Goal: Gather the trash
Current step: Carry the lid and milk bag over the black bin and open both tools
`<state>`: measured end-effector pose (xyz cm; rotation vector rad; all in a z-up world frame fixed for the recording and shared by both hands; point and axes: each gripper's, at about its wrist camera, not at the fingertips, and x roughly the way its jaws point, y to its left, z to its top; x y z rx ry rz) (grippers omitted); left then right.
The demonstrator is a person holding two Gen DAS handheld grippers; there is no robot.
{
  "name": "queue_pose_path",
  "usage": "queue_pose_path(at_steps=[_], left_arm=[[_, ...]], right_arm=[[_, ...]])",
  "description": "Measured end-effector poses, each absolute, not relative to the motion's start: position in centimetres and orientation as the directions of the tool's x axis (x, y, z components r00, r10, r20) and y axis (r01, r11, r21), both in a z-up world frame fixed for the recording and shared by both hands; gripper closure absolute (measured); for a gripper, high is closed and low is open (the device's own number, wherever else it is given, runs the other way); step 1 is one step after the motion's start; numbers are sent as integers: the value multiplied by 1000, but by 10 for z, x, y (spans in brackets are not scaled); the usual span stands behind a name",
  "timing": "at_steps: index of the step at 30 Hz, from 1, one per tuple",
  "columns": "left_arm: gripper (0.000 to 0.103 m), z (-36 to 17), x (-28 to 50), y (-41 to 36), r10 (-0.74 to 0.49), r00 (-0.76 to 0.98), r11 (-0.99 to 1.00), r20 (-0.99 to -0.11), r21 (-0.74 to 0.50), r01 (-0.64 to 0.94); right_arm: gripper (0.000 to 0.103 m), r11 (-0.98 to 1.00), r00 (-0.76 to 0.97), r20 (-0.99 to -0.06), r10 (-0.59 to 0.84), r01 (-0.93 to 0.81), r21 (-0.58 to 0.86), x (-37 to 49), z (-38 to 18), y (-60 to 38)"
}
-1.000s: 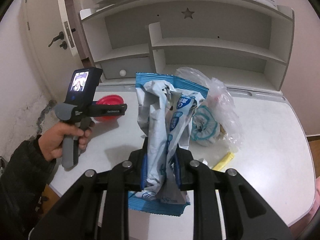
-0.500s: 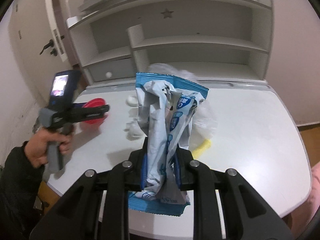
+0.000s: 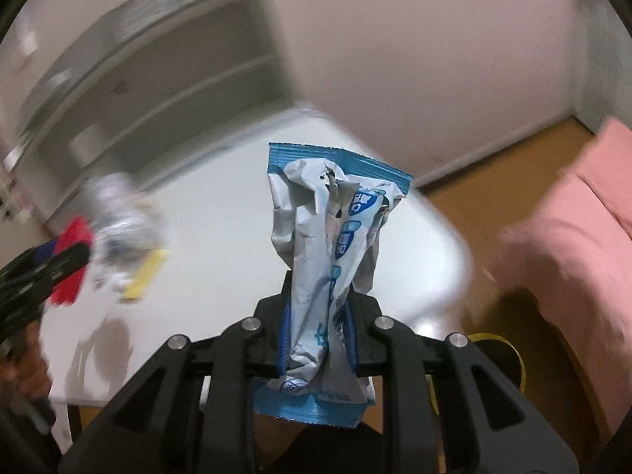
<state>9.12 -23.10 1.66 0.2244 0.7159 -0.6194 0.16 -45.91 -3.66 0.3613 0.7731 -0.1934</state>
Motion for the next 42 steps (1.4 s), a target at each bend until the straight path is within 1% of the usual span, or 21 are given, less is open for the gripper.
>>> queue_pose_path(at_steps=[4,9,13,19,22,28,31,37,38,39,40,41,42], left_arm=[[25,-2,58,-313,-550,471,684,-690,-49,728],[25,-34,18,-394,-595,356,558,-720,-52,828],[25,-70,1,-443,-595,257,480,-762,-80,874],[25,-128,-19,-509,-570,159,405,-806,-108,908],[25,-154,-25,-535,-554,136,380,-821,-104,919],[25,-198,-27,-563,-517,112,363,-849,-99,927],[25,-214,-23,-578,-498,105,362,-861,-96,927],[24,-236,-21,-581,-474,103,370,-875,-92,925],[24,-237,-22,-581,-472,103,371,-876,-92,924],[24,-239,-21,-582,-470,100,370,-877,-93,924],[24,-239,-22,-579,-469,102,369,-877,-89,925],[24,-240,-21,-580,-467,105,369,-878,-86,925],[24,-241,-20,-581,-465,106,370,-879,-85,925]], right_arm=[[81,851,638,-760,-126,463,248,-30,-76,-528],[81,761,549,-820,-160,598,252,-75,-127,-589],[81,695,488,-861,-142,669,264,-104,-164,-627],[81,618,399,-912,-97,743,259,-127,-228,-660],[81,578,369,-927,-70,772,264,-136,-264,-673],[81,540,353,-935,-47,796,274,-148,-312,-691],[81,522,355,-935,-25,802,291,-153,-325,-696],[81,513,367,-930,-34,805,299,-153,-333,-708],[77,517,370,-928,-35,802,300,-151,-334,-709],[66,519,371,-928,-39,801,299,-151,-333,-710],[59,522,374,-926,-44,799,298,-150,-332,-710],[50,522,379,-924,-49,799,300,-152,-331,-711],[48,523,383,-922,-56,798,299,-151,-329,-711]])
